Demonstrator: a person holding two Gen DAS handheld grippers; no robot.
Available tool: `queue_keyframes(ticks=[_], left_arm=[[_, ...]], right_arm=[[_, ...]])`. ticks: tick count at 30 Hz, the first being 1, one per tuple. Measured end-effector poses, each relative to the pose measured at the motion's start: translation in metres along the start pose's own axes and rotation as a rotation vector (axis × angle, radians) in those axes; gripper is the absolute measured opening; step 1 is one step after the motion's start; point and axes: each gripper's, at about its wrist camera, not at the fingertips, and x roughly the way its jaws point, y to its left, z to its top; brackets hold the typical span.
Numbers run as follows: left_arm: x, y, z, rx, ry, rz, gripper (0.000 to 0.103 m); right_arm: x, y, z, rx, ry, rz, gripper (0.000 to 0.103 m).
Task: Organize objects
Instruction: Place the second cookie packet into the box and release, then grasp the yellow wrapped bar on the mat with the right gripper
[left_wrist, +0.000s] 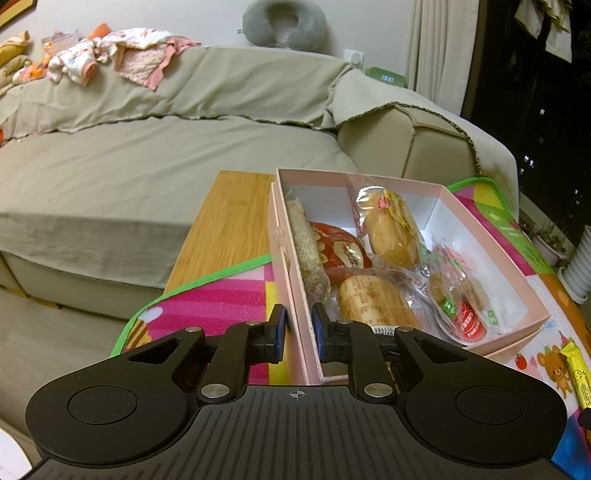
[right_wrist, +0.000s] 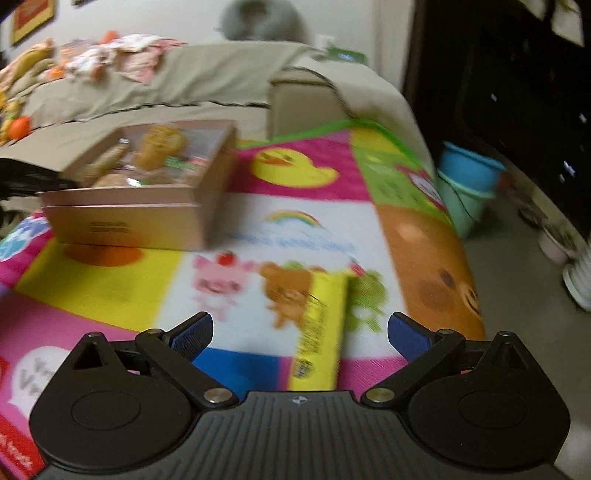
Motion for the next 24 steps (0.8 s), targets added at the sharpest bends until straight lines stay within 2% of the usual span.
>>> queue_keyframes(ticks=[9, 12, 14, 16, 18, 19, 20, 22, 24], left_arm=[[0.0, 0.0, -0.001, 0.0, 0.0, 0.0, 0.018], [0.0, 0.0, -0.001, 0.001, 0.0, -0.001, 0.018], [0.0, 0.0, -0.001, 0.001, 0.001, -0.001, 0.018], [0.0, 0.0, -0.001, 0.001, 0.001, -0.001, 0.018], [0.0, 0.0, -0.001, 0.001, 0.0, -0.001, 0.018], [0.0, 0.0, -0.001, 0.001, 0.0, -0.001, 0.018], [0.0, 0.0, -0.001, 0.0, 0.0, -0.001, 0.018], [0.0, 0.0, -0.001, 0.001, 0.0, -0.001, 0.018], [0.0, 0.0, -0.001, 0.001, 0.0, -0.001, 0.018]], right_arm=[[0.017, -0.012, -0.004, 0.067, 0.03, 0.012, 0.101], [0.022, -0.013, -0.001, 0.078, 0.028, 0.012, 0.097], [0.026, -0.014, 0.001, 0.092, 0.03, 0.023, 0.09], [0.029, -0.013, 0.003, 0.095, 0.043, 0.039, 0.068], [0.03, -0.01, 0.005, 0.074, 0.049, 0.032, 0.06], [0.029, -0.009, 0.005, 0.064, 0.051, 0.036, 0.05], [0.028, -0.009, 0.006, 0.056, 0.055, 0.043, 0.047], [0.027, -0.009, 0.007, 0.048, 0.062, 0.046, 0.033], [0.025, -0.008, 0.007, 0.038, 0.069, 0.042, 0.026]])
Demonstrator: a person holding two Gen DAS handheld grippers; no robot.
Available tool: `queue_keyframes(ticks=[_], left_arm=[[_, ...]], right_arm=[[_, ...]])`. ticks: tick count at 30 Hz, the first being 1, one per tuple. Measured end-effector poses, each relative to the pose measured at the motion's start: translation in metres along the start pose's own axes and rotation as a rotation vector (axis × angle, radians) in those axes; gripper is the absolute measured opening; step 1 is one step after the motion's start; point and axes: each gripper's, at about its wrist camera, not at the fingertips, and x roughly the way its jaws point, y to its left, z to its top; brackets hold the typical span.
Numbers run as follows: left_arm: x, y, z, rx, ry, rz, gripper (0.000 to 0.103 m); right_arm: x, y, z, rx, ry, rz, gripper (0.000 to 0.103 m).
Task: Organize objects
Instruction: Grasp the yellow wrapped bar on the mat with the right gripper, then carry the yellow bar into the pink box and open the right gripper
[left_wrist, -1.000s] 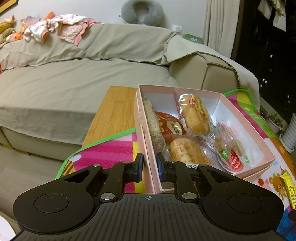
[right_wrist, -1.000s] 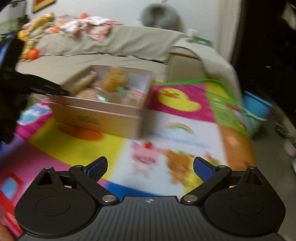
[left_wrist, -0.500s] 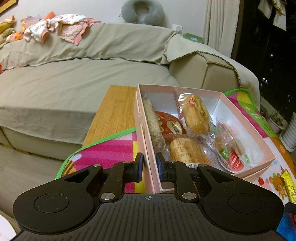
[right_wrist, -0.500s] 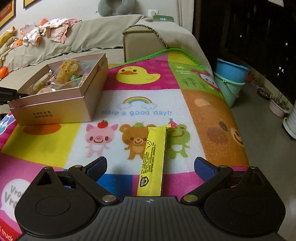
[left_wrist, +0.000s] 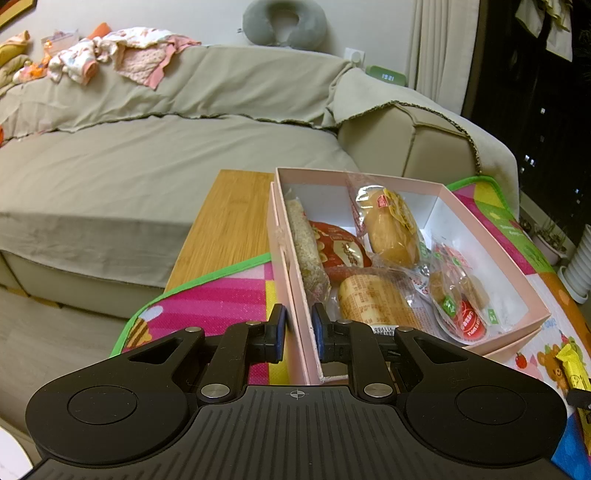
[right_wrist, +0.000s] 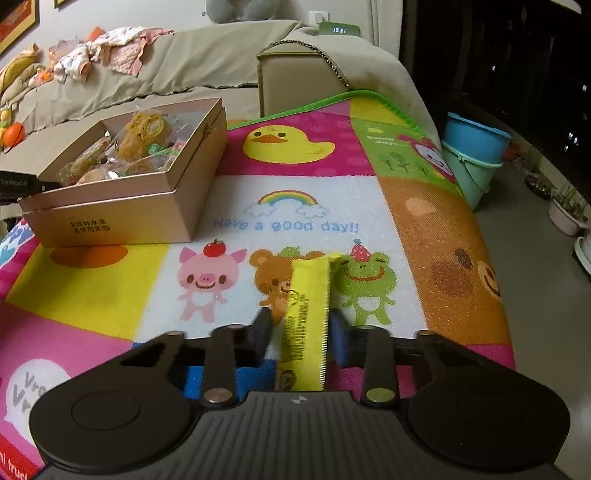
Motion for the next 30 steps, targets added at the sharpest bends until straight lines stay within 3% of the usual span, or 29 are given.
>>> queue_keyframes(ticks=[8, 17, 24, 30], left_arm=[[0.0, 0.0, 0.0, 0.0, 0.0, -0.001, 0.018], [-0.001, 0.001, -0.001, 0.0, -0.002, -0.004, 0.018], [-0.001, 0.002, -0.004, -0.002, -0.007, -0.007, 0.018], [-0.002, 0.003, -0.003, -0.007, -0.009, -0.013, 0.018]], right_arm=[[-0.013, 0.011, -0.005, -0.041, 0.025, 0.027, 0.023], [-0.04, 0.03, 0.008, -0.051, -0.01, 0.132, 0.023], [-0.074, 0.043, 0.044, -0.071, -0.101, 0.215, 0.023], [-0.095, 0.06, 0.11, -0.103, -0.256, 0.253, 0.023]])
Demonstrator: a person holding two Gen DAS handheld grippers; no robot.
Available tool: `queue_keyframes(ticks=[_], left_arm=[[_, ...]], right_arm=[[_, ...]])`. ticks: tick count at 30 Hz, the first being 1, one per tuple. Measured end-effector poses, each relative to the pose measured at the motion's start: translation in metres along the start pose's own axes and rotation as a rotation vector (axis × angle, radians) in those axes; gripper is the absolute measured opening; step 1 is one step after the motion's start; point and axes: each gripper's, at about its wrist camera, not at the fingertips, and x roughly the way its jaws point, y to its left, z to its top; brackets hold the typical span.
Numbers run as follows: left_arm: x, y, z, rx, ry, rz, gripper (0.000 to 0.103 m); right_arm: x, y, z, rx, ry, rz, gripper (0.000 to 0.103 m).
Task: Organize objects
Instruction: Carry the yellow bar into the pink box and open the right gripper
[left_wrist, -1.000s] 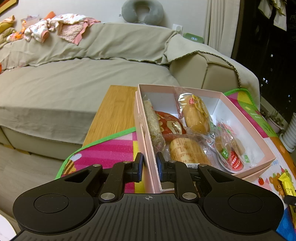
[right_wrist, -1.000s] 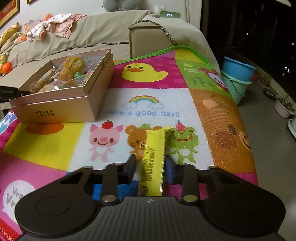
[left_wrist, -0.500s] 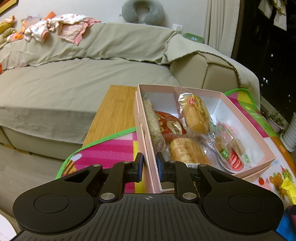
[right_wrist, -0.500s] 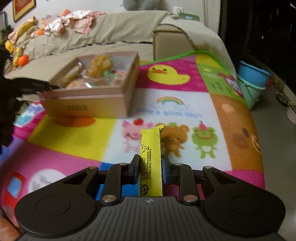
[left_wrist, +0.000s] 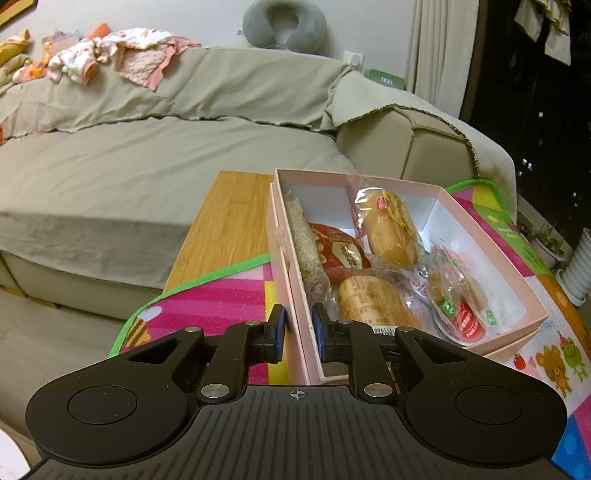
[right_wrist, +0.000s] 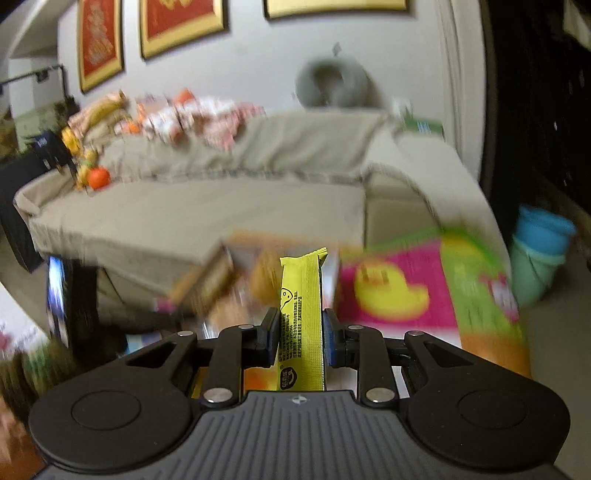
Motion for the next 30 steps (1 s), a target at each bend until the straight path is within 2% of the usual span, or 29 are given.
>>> queue_keyframes(ticks=[3, 6, 10, 14, 17, 22, 26, 30], left_arm=[[0.0, 0.0, 0.0, 0.002, 0.001, -0.001, 0.019], [0.0, 0.0, 0.001, 0.003, 0.002, -0.005, 0.019], [0.0, 0.0, 0.001, 0.004, 0.0, -0.008, 0.019], [0.0, 0.001, 0.0, 0.003, -0.004, -0.016, 0.02], [0.0, 0.001, 0.0, -0.001, -0.005, -0.015, 0.02], [0.0, -0.001, 0.001, -0.002, -0.005, -0.008, 0.019], [0.004, -0.008, 0.005, 0.005, 0.003, 0.005, 0.017], [0.024, -0.029, 0.017, 0.047, 0.015, -0.001, 0.017]], right_arm=[[0.018, 0.004, 0.038, 0.008, -0.055, 0.019, 0.023], [0.047, 0.006, 0.068, 0.048, -0.066, 0.038, 0.023], [0.092, 0.011, 0.077, 0.024, -0.037, -0.038, 0.032], [0.11, 0.006, 0.053, 0.049, 0.023, -0.039, 0.035], [0.105, 0.005, 0.023, -0.004, 0.051, -0.059, 0.053], [0.085, 0.008, -0.03, -0.12, 0.118, -0.036, 0.064], [0.078, 0.011, -0.064, -0.16, 0.152, 0.004, 0.064], [0.099, -0.003, -0.081, -0.084, 0.148, -0.037, 0.064]])
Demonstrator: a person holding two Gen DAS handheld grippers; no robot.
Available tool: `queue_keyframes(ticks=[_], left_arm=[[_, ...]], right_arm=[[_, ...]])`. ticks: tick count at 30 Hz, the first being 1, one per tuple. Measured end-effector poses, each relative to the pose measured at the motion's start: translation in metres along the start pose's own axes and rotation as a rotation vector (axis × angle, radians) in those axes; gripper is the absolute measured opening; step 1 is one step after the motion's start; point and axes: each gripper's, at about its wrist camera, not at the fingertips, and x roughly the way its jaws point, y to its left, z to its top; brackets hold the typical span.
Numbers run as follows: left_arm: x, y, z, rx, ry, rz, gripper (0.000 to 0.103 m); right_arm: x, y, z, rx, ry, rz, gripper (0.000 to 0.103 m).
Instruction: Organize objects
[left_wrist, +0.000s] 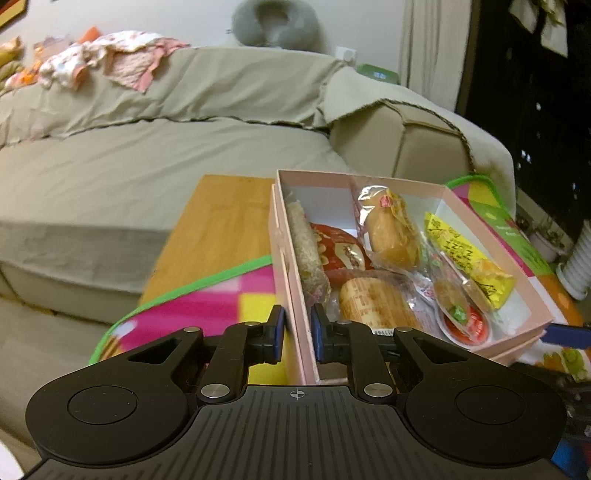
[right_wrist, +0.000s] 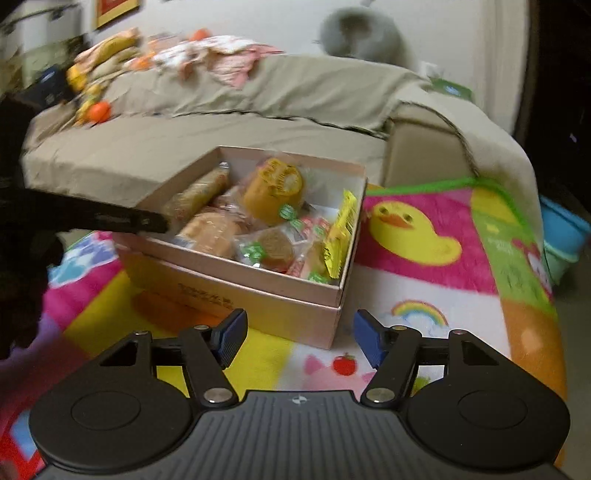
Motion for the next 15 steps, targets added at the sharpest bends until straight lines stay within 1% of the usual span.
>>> queue_keyframes(ticks=[4, 5, 6, 7, 8, 9, 10, 11, 12, 14, 15], left_arm=[[0.041, -0.025, 0.025, 0.02, -0.005, -0.04, 0.02], [0.05, -0.029, 0.03, 0.023, -0.015, -0.046, 0.023], [0.057, -0.032, 0.033, 0.031, -0.024, -0.031, 0.026], [0.061, -0.034, 0.034, 0.037, -0.03, 0.002, 0.038], [0.063, -0.033, 0.031, 0.039, -0.037, 0.041, 0.054], [0.064, -0.03, 0.029, 0.035, -0.051, 0.05, 0.06], [0.064, -0.027, 0.028, 0.032, -0.062, 0.055, 0.068], [0.061, -0.026, 0.028, 0.029, -0.066, 0.066, 0.068], [0.056, -0.025, 0.028, 0.02, -0.082, 0.075, 0.065], [0.035, -0.025, 0.029, -0.003, -0.164, 0.056, 0.065], [0.021, -0.026, 0.027, -0.004, -0.205, 0.051, 0.065]], right_arm=[[0.023, -0.03, 0.005, 0.105, -0.025, -0.063, 0.063], [0.028, -0.038, 0.008, 0.121, -0.037, -0.094, 0.063], [0.034, -0.044, 0.011, 0.129, -0.045, -0.116, 0.063], [0.037, -0.05, 0.012, 0.142, -0.048, -0.137, 0.064], [0.04, -0.056, 0.013, 0.162, -0.047, -0.155, 0.066], [0.039, -0.061, 0.012, 0.176, -0.047, -0.16, 0.069], [0.036, -0.064, 0.01, 0.184, -0.052, -0.16, 0.078], [0.033, -0.066, 0.006, 0.19, -0.054, -0.162, 0.083], [0.03, -0.069, 0.003, 0.197, -0.053, -0.166, 0.091], [0.022, -0.07, -0.008, 0.204, -0.04, -0.17, 0.098], [0.018, -0.07, -0.013, 0.205, -0.026, -0.165, 0.103]])
